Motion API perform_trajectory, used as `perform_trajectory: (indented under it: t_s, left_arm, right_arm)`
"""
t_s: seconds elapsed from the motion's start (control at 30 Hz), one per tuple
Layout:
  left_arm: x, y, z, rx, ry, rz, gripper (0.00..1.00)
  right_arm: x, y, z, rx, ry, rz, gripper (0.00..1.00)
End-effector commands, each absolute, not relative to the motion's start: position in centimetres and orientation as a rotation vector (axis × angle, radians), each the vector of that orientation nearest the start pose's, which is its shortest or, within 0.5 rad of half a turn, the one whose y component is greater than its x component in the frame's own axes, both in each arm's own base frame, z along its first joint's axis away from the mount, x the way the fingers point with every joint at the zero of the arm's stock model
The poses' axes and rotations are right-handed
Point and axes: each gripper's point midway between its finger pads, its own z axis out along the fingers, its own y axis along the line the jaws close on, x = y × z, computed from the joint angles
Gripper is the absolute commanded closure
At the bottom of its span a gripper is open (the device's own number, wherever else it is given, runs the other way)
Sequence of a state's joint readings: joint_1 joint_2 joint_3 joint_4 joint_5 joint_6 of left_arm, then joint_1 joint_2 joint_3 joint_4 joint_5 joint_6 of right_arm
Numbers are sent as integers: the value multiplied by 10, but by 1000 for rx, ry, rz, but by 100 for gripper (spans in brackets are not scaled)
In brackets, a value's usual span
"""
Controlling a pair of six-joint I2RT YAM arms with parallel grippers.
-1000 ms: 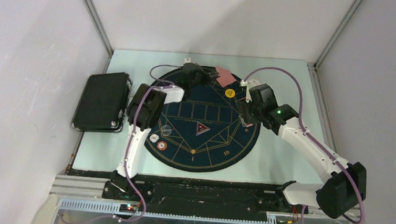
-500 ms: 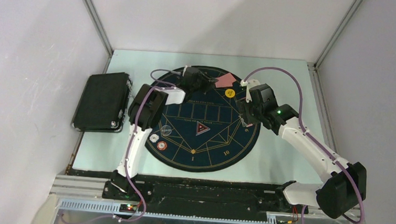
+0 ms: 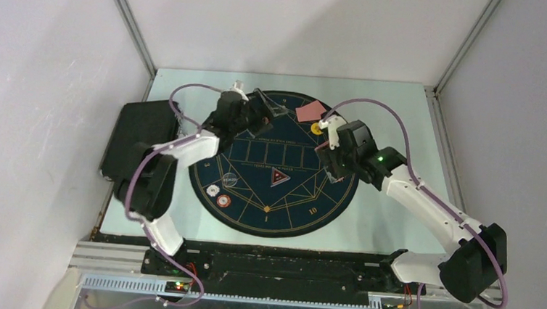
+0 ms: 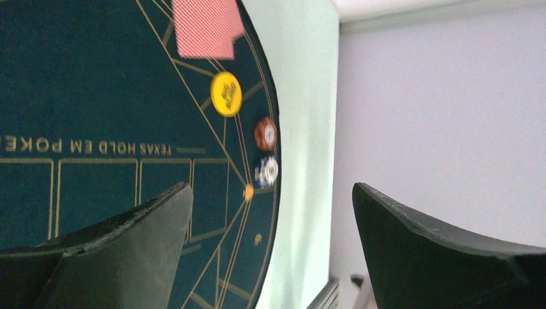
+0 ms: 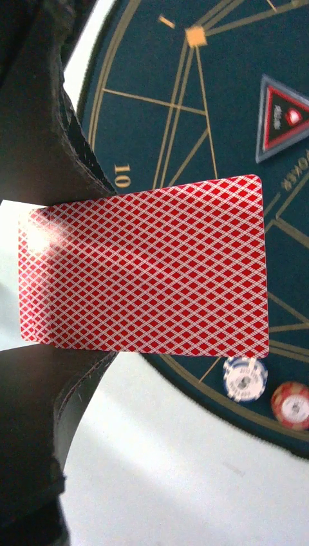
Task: Distribute texas hold em gaming equipment
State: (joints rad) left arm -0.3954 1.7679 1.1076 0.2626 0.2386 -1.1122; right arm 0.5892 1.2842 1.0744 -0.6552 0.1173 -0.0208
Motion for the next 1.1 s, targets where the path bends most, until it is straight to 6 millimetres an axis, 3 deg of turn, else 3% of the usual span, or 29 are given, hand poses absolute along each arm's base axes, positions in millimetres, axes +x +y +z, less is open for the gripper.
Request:
perform_trajectory:
  t_s: [0.0, 0.1, 0.13, 0.17, 0.37, 0.47, 0.93, 1.07]
  left_arm:
    - [359, -282, 176, -112, 2177, -1345, 0]
    - [306, -281, 184, 23, 2121, -1505, 0]
    - [294, -281, 198, 84, 2063, -1546, 0]
    - [282, -280, 191, 100, 2078, -1553, 0]
    - [243, -283, 185, 189, 2140, -1504, 0]
    - [238, -285, 199, 182, 2071, -1549, 0]
    - [233, -320, 205, 299, 2068, -1577, 0]
    - [232, -326, 196, 325, 2115, -1555, 0]
  right_arm:
    - [270, 194, 167, -900, 2222, 214, 100]
    - [261, 206, 164, -995, 2200, 246, 100]
    - [256, 213, 162, -1038, 2190, 278, 100]
    - [254, 216, 161, -1054, 2187, 294, 100]
    - [237, 235, 156, -1182, 2151, 363, 100]
    - [232, 238, 151, -1214, 2158, 350, 100]
    - [218, 254, 154, -1281, 2108, 413, 100]
    - [218, 254, 156, -1274, 2105, 409, 100]
